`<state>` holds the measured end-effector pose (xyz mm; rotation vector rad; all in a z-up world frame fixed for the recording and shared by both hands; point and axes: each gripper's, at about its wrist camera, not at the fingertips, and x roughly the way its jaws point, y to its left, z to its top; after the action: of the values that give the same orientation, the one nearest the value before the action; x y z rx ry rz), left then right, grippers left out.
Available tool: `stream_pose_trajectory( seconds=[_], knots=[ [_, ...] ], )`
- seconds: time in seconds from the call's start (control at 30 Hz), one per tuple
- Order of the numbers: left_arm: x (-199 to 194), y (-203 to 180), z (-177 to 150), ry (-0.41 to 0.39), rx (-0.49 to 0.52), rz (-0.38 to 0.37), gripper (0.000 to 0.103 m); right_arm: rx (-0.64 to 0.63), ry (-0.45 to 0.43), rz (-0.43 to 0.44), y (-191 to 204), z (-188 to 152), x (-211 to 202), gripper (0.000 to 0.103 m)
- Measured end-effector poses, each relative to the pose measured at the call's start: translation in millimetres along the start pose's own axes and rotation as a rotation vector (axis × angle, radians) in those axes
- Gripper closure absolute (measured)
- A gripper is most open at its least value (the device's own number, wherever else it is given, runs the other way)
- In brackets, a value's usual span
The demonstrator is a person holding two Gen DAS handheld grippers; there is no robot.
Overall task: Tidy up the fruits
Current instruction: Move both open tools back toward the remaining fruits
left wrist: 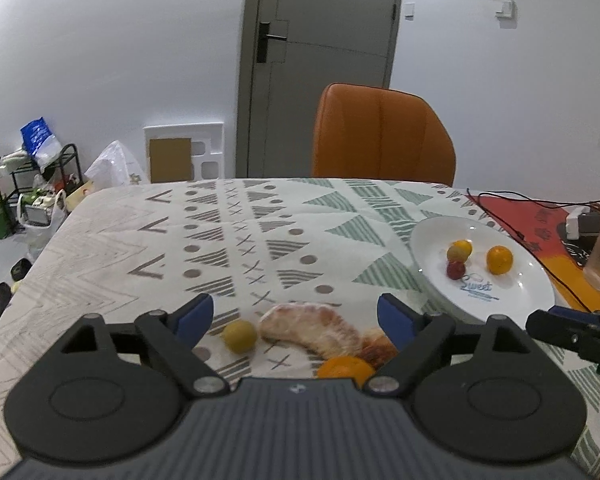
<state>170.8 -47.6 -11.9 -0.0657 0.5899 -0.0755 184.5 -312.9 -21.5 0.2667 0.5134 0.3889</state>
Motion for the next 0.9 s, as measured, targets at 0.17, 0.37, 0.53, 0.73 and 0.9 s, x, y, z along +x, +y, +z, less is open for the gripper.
stream_pose_trajectory(
  seconds=[0.17,0.37,0.53,0.73,0.9],
  knots=[
    [-1,11,-8,0.013,-0.023,0.015,0.015,-0.006,-0.012,0.021,6,-1,3,0.0],
    [-3,24,-20,0.03,-0.083,0.03,0.015,0.005,0.019,0.075,16,-7,13,0.0],
    [-4,33,-31,0.05,-0.094,0.045,0.015,-0.014,0.042,0.108,28,-14,20,0.0],
    [-3,46,-39,0.071,-0.121,0.062,0.015,-0.021,0.076,0.119,36,-20,29,0.0],
    [-4,51,-44,0.08,-0.132,0.046,0.015,-0.035,0.097,0.121,41,-24,35,0.001]
  ],
)
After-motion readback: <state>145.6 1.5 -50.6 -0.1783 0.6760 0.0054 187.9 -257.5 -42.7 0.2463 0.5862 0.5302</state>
